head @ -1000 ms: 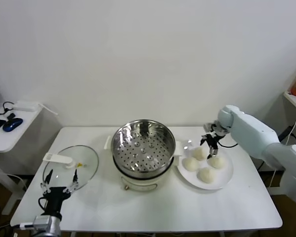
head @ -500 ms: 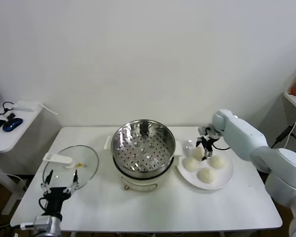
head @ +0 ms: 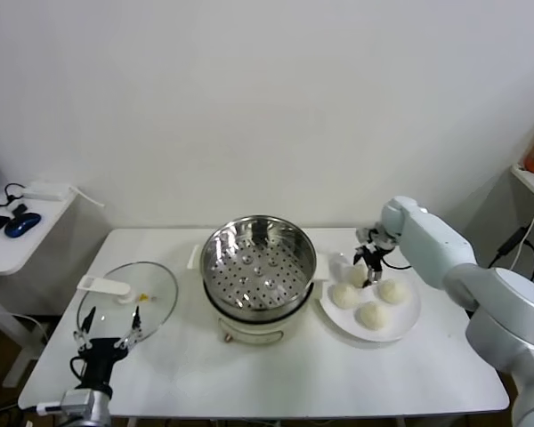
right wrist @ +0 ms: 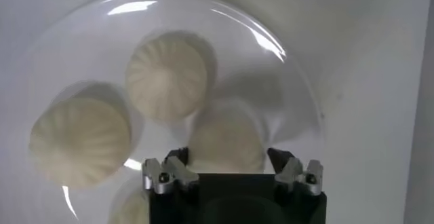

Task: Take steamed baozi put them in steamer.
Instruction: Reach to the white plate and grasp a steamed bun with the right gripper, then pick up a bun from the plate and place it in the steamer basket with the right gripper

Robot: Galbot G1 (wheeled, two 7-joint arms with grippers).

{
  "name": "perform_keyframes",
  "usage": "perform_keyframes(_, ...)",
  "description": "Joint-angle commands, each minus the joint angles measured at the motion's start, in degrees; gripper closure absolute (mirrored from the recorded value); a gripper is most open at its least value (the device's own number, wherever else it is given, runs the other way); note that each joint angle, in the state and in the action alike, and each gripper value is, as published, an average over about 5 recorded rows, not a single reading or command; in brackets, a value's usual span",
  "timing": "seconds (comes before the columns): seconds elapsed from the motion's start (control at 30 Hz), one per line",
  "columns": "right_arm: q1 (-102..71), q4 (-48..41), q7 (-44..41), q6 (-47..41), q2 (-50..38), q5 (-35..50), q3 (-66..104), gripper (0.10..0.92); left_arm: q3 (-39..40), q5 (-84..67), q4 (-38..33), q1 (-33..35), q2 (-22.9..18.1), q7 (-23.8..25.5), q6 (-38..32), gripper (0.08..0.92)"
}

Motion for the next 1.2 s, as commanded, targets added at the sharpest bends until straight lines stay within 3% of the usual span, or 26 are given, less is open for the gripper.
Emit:
perform_keyframes(0.03,-0.20,-0.78,-0.08,0.17,0.42,-1.06,1.25,0.359,0.05,0.04,0.00,0.02,-0.07,-0.02,0.08,0.177)
perform_keyframes(0.33,0.88,4.01,-0.61,0.35,-2.68,-0.15,-0.04,0.371,-0.15,0.00,-0.02,0.19,-0.03,-0.08,0.03,0.177)
perform_keyframes(0.83,16.92,35.53,-0.85,1.02,-16.86,11.35,-16.51,0.363,0.19,0.64,-0.47,0.17,-0.56,0.06,0.46,0.177)
perform_keyframes(1.2,28.43,49.46,-1.24,6.08,-15.93,11.03,-22.81,0.355,0.62,1.33,-1.03,-0.17,-0.43,0.23,1.46,0.177)
